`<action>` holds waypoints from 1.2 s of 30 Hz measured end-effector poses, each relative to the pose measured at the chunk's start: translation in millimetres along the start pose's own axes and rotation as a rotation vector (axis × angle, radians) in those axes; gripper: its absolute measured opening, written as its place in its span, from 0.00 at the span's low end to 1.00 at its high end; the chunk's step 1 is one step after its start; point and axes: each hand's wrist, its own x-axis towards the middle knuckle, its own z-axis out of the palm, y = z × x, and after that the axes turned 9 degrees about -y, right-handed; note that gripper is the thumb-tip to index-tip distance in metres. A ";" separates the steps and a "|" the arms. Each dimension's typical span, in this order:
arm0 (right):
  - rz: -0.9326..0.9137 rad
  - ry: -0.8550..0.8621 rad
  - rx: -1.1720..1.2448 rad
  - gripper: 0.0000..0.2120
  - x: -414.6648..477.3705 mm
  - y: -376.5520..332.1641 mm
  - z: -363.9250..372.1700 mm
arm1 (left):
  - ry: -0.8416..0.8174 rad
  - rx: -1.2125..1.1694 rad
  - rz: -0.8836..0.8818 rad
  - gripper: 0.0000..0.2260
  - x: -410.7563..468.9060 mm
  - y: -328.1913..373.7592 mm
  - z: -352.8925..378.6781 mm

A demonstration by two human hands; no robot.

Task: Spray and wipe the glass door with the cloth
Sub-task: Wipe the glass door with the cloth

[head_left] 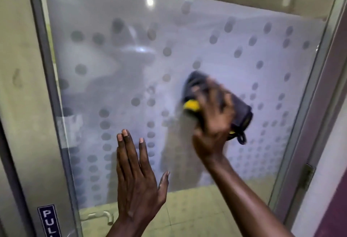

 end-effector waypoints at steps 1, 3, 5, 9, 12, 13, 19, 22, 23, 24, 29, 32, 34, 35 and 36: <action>-0.203 -0.117 -0.052 0.34 -20.7 -4.2 4.2 | 0.007 -0.007 -0.001 0.50 0.5 -0.3 0.2; -0.440 -0.259 -0.131 0.30 -52.0 0.0 4.0 | 0.016 -0.017 0.008 0.50 0.4 -2.3 0.6; -0.474 -0.260 -0.169 0.27 -55.3 13.0 -3.4 | 0.033 -0.019 0.017 0.50 -1.8 -8.3 1.1; -0.050 0.047 -0.156 0.27 -4.9 28.0 -13.9 | 0.079 0.008 -0.030 0.51 -13.0 -31.6 0.0; 0.317 0.257 0.087 0.28 28.4 7.9 -5.2 | 0.094 0.047 -0.092 0.53 -22.9 -56.2 -5.0; 0.300 0.245 0.116 0.27 27.2 -3.4 1.3 | 0.100 0.058 -0.113 0.54 -25.9 -63.2 -6.8; -0.362 -0.269 0.038 0.29 -105.3 -39.1 32.8 | 0.075 0.049 -0.109 0.55 -35.2 -89.8 -18.2; -0.476 -0.361 0.029 0.30 -124.1 -30.7 30.0 | 0.064 0.039 -0.107 0.53 -36.2 -92.1 -22.5; -0.471 -0.326 0.025 0.34 -113.8 -30.4 30.2 | 0.065 0.030 -0.110 0.52 -36.6 -92.0 -23.6; -0.438 -0.266 0.026 0.36 -97.2 -33.4 31.7 | 0.067 0.019 -0.110 0.52 -36.7 -91.7 -24.2; -0.164 -0.005 0.175 0.29 4.9 -76.2 44.0 | 0.066 -0.018 -0.093 0.53 -38.1 -96.2 -26.0; -0.221 -0.050 0.217 0.26 30.1 -104.4 52.5 | 0.061 -0.017 -0.086 0.52 -39.0 -98.1 -25.5; -0.399 -0.185 0.250 0.26 11.2 -116.3 58.7 | 0.066 -0.019 -0.085 0.52 -38.6 -97.4 -25.2; -0.493 -0.266 0.273 0.25 -8.0 -117.0 60.8 | 0.067 -0.016 -0.089 0.52 -38.4 -96.8 -25.7; -0.568 -0.343 0.300 0.22 -30.2 -113.3 61.0 | 0.071 -0.016 -0.091 0.52 -39.0 -97.1 -26.5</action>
